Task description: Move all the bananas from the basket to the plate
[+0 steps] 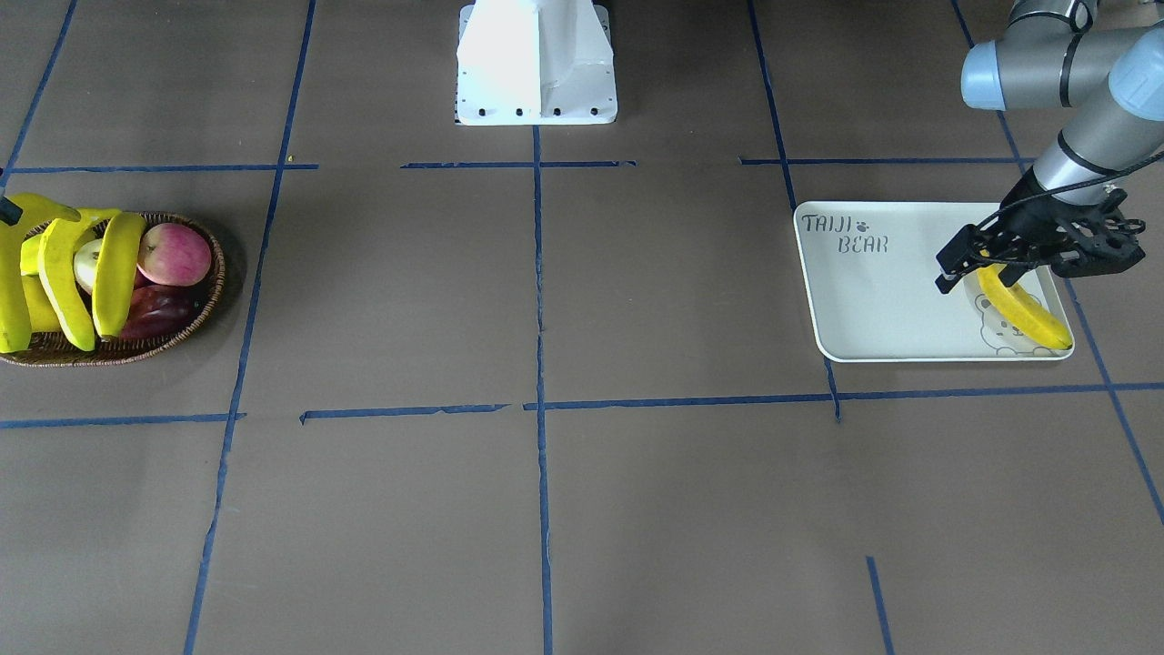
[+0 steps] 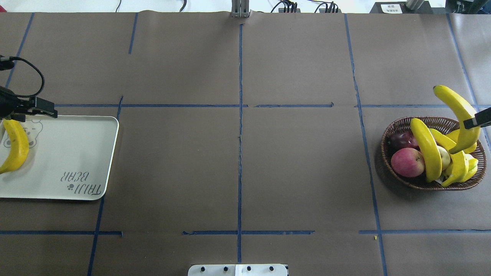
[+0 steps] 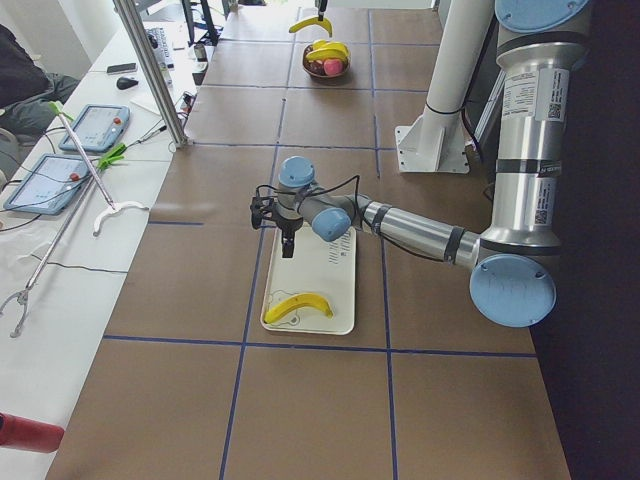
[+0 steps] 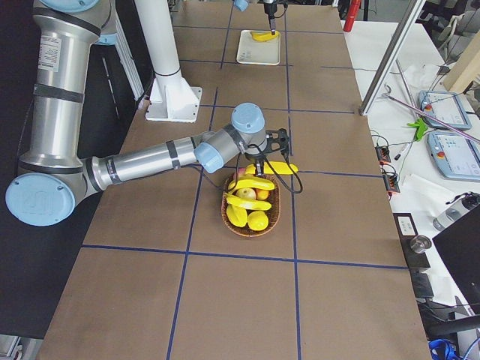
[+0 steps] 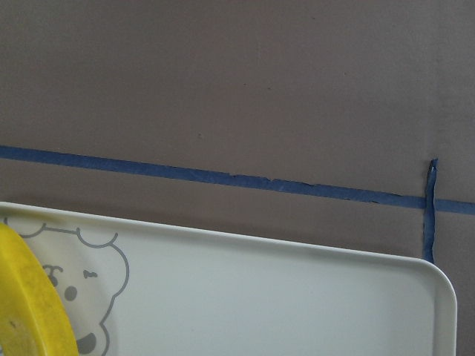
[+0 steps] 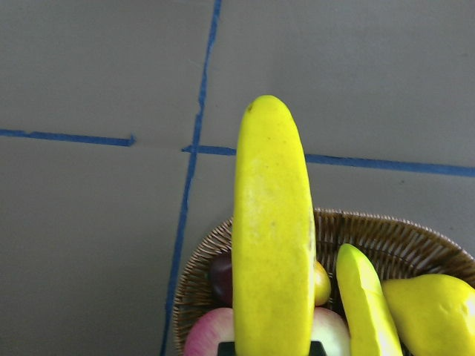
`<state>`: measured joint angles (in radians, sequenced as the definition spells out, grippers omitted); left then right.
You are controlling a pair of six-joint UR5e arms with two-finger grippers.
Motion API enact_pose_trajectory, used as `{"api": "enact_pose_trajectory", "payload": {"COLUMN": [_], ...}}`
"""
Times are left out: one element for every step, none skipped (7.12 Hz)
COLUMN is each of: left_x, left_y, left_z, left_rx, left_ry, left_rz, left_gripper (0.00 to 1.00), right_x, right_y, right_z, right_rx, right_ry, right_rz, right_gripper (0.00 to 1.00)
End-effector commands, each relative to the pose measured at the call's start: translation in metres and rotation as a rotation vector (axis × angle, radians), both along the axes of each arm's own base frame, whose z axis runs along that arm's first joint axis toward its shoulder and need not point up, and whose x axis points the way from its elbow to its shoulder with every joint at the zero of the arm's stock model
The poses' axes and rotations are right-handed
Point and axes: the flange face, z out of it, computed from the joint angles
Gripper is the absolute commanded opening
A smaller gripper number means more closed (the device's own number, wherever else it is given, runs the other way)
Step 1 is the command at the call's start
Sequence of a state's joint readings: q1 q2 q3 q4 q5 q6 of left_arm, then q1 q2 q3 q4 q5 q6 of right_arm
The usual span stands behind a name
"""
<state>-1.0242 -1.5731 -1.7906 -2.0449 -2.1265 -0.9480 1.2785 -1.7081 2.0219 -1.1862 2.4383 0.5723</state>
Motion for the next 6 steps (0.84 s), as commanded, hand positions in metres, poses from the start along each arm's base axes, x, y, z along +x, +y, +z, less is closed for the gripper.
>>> {"api": "enact_pose_trajectory", "payload": {"left_x": [0.005, 0.014, 0.04, 0.066, 0.084, 0.098], "left_y": [-0.007, -0.016, -0.045, -0.049, -0.049, -0.045], "left_z": [-0.014, -0.034, -0.084, -0.121, -0.157, -0.192], "left_rx": [0.02, 0.003, -0.038, -0.062, -0.061, -0.074], "left_ry": [0.017, 0.05, 0.128, 0.194, 0.253, 0.34], "left_rz": [0.003, -0.03, -0.109, -0.127, -0.133, -0.153], "left_gripper": [0.99, 0.99, 0.99, 0.99, 0.99, 0.99], "right_x": [-0.024, -0.079, -0.139, -0.18, -0.207, -0.232], "right_y": [-0.046, -0.057, -0.058, -0.059, -0.049, -0.034], "right_z": [-0.087, -0.141, -0.193, -0.226, -0.242, -0.249], "right_rx": [0.037, 0.007, -0.045, -0.056, -0.047, 0.006], "right_ry": [-0.062, -0.113, -0.169, -0.183, -0.187, -0.209], "right_rz": [-0.012, -0.05, -0.074, -0.061, -0.05, -0.061], "right_gripper": [0.0, 0.0, 0.0, 0.0, 0.0, 0.0]}}
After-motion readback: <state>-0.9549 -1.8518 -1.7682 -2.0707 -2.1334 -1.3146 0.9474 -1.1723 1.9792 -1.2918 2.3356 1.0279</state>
